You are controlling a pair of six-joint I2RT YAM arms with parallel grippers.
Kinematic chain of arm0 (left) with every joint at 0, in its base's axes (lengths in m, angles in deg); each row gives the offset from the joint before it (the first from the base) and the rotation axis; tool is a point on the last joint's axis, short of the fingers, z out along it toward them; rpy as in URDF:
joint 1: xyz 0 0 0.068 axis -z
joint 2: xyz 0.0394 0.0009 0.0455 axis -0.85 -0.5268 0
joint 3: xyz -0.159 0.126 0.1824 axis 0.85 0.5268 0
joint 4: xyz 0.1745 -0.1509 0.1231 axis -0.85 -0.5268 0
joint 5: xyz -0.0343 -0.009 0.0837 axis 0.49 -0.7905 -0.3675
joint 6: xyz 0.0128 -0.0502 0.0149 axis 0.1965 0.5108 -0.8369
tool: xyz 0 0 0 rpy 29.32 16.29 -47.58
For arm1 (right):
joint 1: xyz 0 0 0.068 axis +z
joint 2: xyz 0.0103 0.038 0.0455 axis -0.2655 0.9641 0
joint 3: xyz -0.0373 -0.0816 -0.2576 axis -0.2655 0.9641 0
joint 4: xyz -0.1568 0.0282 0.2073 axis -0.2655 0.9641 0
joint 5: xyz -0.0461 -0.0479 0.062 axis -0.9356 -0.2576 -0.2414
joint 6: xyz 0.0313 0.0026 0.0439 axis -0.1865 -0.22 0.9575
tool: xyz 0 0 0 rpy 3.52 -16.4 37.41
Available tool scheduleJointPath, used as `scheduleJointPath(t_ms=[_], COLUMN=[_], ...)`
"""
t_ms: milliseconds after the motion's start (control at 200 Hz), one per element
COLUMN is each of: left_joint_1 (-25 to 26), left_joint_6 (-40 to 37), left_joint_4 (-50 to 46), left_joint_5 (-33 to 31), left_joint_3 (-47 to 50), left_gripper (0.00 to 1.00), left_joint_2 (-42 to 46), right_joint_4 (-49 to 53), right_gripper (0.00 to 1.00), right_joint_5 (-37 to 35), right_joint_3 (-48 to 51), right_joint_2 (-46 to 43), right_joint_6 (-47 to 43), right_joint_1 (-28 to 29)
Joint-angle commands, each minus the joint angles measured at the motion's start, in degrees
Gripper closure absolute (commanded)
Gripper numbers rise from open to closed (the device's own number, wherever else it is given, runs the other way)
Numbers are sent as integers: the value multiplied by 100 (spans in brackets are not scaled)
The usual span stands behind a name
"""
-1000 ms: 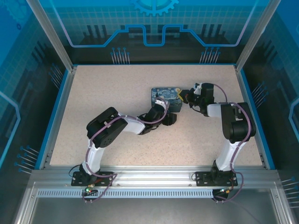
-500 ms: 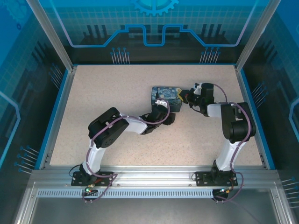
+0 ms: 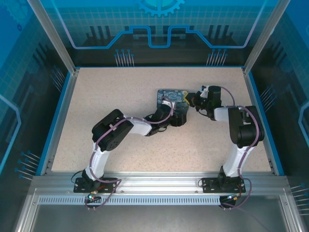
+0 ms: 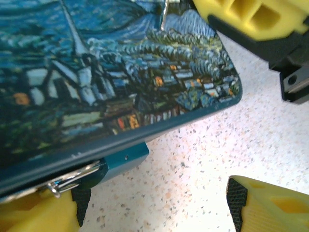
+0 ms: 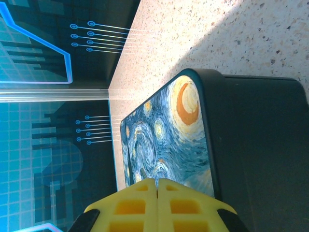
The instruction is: Unlock a padlock with a key
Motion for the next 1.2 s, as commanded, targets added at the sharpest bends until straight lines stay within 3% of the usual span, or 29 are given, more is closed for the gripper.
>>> scheduleJointPath(t_ms=[0,115,395,720,895,1020,1191], left_joint_1=[-119,-192,-211,-201,-195,-200,-175], left_joint_6=[660,1046,1072,1972,2253,2185,1425], left_joint_4=[1109,1595,1708,2542,2756,2584,1104], left_joint_5=[359,336,133,-778,-884,-827,-842], left_joint_3=[154,366,514,1023,981,883,580], left_gripper=[24,24,25,25,25,25,25], left_joint_2=[-51,-107,-25,-60,-288,-340,-19], right_joint_4=[351,362,344,322,323,344,351], right_gripper=[100,100,100,100,100,100,100], right_joint_5=[20,18,21,20,30,28,34], right_joint_3=[18,26,35,0,-35,-44,-77], right_joint_2=[232,230,247,302,336,348,360], right_joint_6=[-122,-127,-130,-113,-104,-102,-93], right_joint_1=[45,37,37,39,44,39,52])
